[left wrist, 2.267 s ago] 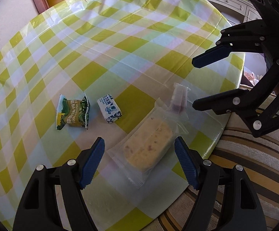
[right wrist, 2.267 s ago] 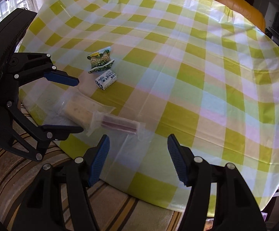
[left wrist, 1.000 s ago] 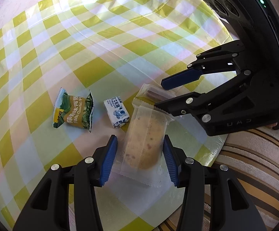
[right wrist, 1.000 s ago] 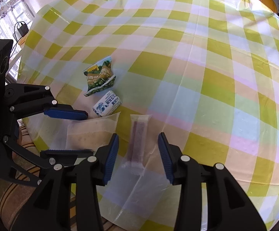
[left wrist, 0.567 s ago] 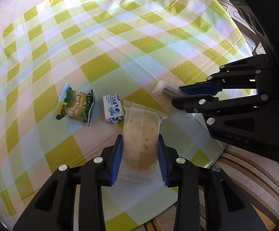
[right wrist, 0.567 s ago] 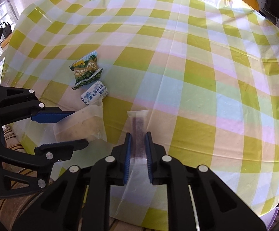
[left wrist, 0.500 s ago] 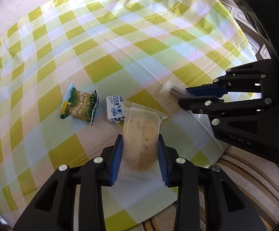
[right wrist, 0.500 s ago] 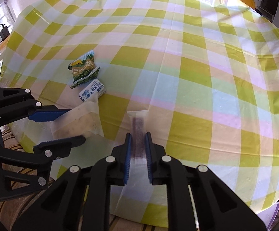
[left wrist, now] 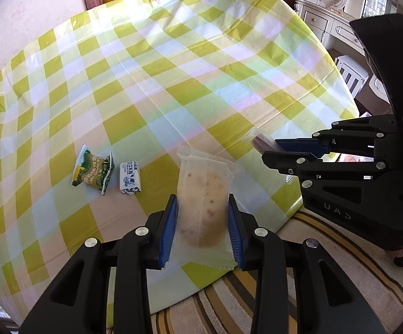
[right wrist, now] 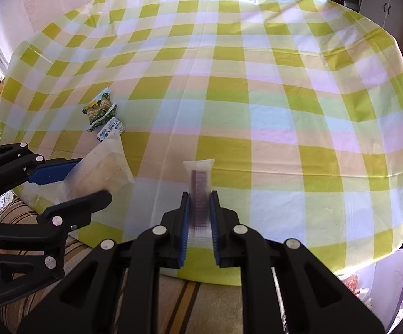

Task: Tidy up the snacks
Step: 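Lift both packets and carry them over the purple-rimmed box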

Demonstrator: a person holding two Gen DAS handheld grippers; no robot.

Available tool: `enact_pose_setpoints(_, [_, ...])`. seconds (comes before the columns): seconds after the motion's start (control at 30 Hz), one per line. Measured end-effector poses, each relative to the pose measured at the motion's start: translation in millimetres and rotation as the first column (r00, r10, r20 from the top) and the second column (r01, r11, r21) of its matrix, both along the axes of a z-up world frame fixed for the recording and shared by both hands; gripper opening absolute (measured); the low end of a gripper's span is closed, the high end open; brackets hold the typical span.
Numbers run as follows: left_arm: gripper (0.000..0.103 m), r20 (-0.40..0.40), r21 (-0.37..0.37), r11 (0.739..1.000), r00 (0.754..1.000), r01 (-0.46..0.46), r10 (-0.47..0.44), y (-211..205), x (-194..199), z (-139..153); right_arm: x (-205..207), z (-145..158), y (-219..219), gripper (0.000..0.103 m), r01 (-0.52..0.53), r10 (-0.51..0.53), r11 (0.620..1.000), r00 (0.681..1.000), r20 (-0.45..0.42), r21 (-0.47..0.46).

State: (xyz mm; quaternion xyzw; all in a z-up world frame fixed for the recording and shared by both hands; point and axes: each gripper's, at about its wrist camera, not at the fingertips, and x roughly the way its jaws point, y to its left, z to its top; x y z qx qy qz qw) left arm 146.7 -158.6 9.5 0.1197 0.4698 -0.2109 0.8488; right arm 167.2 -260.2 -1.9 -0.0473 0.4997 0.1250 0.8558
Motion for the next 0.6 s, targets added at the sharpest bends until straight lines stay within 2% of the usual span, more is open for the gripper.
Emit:
enact_pose_setpoints(0.4, [0.034,0.008,-0.004,0.997,0.997,0.080,-0.080,-41.6,-15.5,8.1,-31.5,12.1,-51.5,0.014,0.123,-0.123,0.992,0.992,0.021,-0.004])
enact_pose_setpoints(0.6, [0.034,0.008,0.003,0.992,0.992,0.125,-0.125,-62.6,-23.1,9.2,-46.4,9.0,-77.5,0.014,0.174,-0.174,0.985,0.985,0.010,-0.003])
